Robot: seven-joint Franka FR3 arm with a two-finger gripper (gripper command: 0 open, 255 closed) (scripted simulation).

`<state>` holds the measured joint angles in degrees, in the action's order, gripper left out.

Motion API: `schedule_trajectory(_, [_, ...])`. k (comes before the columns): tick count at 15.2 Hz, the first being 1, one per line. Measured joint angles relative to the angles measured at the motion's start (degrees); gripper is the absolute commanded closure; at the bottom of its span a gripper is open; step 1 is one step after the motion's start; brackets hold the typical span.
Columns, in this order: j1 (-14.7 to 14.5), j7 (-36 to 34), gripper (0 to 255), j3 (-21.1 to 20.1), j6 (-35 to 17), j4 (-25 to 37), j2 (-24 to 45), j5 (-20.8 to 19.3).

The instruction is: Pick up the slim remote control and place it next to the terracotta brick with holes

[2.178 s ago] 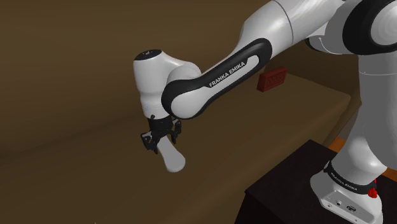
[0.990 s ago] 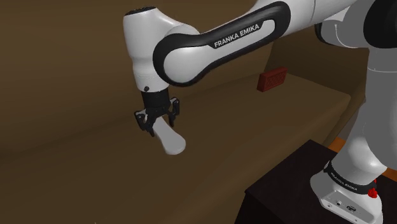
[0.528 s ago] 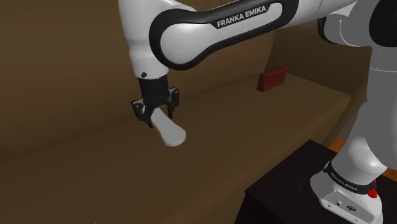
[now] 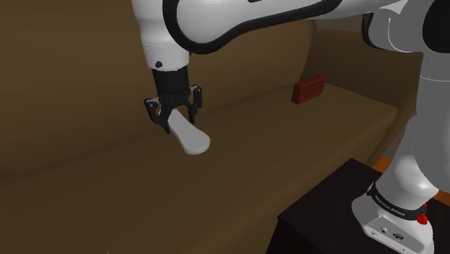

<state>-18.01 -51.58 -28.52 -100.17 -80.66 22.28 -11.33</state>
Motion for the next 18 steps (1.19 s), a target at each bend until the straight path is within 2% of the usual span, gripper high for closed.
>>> schedule_trajectory(3, [-0.36,0.12,255,-0.03,2.36,2.69,0.33,-0.09])
schedule_trajectory(4, [0.29,0.64,255,-0.04,2.20,1.66,-0.63,0.35])
schedule_trajectory(10, [7.85,8.05,255,0.88,-2.69,-14.42,-13.45,6.36])
schedule_trajectory(18, [14.21,20.25,255,5.65,-5.72,-28.99,-26.44,12.24])
